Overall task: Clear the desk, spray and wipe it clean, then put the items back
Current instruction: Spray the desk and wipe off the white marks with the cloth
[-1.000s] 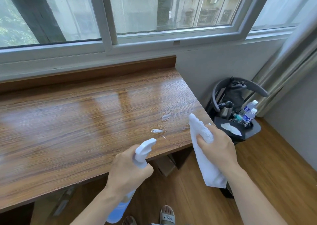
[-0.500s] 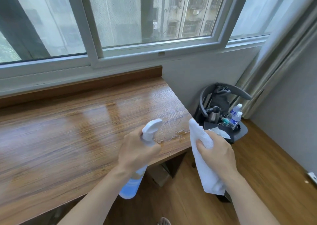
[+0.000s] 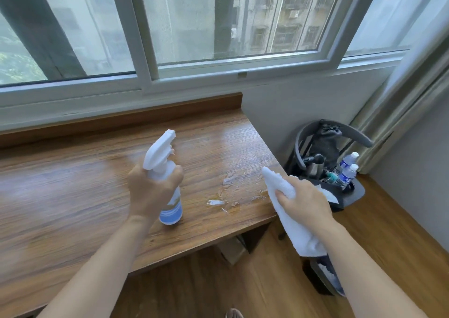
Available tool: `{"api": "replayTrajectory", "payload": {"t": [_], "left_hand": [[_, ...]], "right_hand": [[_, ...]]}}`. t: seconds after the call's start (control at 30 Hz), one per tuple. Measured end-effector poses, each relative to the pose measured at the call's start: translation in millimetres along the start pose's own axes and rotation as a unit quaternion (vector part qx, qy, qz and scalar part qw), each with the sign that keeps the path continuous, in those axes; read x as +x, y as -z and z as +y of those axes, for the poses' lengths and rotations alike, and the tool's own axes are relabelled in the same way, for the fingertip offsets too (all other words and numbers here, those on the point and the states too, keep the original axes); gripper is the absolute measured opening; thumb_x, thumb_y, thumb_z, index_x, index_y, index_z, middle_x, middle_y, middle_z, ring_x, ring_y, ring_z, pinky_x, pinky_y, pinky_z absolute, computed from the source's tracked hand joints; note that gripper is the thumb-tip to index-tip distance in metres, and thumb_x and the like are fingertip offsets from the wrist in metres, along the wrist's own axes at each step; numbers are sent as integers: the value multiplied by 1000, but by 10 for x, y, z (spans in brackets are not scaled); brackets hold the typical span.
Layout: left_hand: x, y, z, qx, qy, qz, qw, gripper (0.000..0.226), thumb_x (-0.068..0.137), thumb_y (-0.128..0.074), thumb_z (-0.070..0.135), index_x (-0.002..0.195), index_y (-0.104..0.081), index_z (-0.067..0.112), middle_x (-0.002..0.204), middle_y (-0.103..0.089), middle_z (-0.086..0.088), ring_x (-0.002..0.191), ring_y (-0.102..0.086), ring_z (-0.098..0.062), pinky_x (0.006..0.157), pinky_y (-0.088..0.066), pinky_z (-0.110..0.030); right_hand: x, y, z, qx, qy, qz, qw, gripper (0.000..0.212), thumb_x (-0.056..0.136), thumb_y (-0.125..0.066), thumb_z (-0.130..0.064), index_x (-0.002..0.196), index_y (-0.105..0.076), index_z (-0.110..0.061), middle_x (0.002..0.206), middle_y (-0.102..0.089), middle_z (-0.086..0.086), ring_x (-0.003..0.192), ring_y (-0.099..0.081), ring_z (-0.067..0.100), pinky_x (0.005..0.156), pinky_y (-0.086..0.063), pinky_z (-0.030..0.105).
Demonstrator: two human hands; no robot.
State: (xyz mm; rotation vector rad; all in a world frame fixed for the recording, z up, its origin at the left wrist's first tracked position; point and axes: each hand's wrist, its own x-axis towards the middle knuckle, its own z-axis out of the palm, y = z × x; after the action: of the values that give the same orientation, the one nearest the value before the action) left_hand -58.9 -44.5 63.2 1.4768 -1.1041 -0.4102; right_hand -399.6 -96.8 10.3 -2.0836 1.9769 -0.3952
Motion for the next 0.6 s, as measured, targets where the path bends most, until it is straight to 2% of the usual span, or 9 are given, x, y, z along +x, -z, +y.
{"api": "replayTrajectory", "payload": {"t": [0.07, 0.13, 0.2, 0.27, 0.37, 0.43, 0.5, 0.6], "left_hand": [[51, -74, -77, 8, -18, 29, 999, 32, 75, -77, 30, 103, -65, 40, 89, -70, 0, 82, -65, -21, 78, -59, -44], [116, -157, -131, 12, -20, 52, 998, 32, 74, -75, 37, 103, -64, 27, 90, -69, -7, 82, -65, -27, 78, -59, -49], [177, -225, -182, 15, -19, 59, 998, 36, 73, -74, 41, 104, -64, 23, 90, -68, -8, 82, -65, -29, 77, -59, -48], [228, -263, -246, 18, -21, 66, 997, 43, 73, -72, 46, 105, -66, 18, 91, -69, -7, 83, -66, -29, 76, -60, -45], [288, -310, -351, 25, -22, 80, 996, 54, 73, -71, 49, 108, -70, 9, 90, -68, -6, 82, -67, -30, 72, -58, -41], [289, -355, -417, 35, -22, 78, 996, 49, 73, -73, 48, 102, -70, 8, 85, -67, -7, 78, -67, -32, 70, -59, -46], [268, -388, -451, 35, -24, 75, 996, 46, 74, -74, 46, 100, -70, 8, 84, -68, -9, 77, -68, -34, 71, -59, -50], [244, -382, -499, 30, -25, 78, 996, 51, 76, -75, 46, 107, -70, 6, 89, -70, -9, 82, -70, -33, 75, -60, -51]], "right_hand": [[228, -87, -65, -49, 15, -12, 999, 35, 95, -47, -54, 125, -56, -39, 88, -54, -5, 75, -58, 18, 63, -50, 35], [412, -186, -135, -120, 26, -27, 992, 39, 98, -48, -48, 133, -51, -33, 100, -50, 0, 84, -57, 23, 66, -46, 35], [521, -276, -198, -179, 36, -50, 982, 41, 98, -48, -46, 136, -47, -30, 113, -50, 4, 94, -57, 25, 67, -43, 35], [588, -347, -220, -211, 43, -57, 975, 39, 98, -47, -47, 132, -48, -28, 118, -51, 5, 95, -58, 25, 66, -42, 35], [754, -398, -202, -222, 57, -51, 972, 36, 99, -44, -47, 127, -51, -24, 112, -52, 4, 84, -57, 23, 62, -41, 33], [977, -421, -206, -216, 58, -50, 973, 36, 100, -42, -47, 127, -51, -24, 110, -53, 5, 81, -56, 24, 62, -41, 33], [1290, -438, -257, -200, 47, -52, 977, 36, 100, -42, -46, 128, -50, -25, 111, -52, 5, 85, -58, 26, 65, -42, 35], [1784, -476, -382, -177, 28, -59, 982, 34, 99, -42, -45, 125, -51, -25, 113, -51, 5, 90, -59, 29, 68, -43, 36]]}}
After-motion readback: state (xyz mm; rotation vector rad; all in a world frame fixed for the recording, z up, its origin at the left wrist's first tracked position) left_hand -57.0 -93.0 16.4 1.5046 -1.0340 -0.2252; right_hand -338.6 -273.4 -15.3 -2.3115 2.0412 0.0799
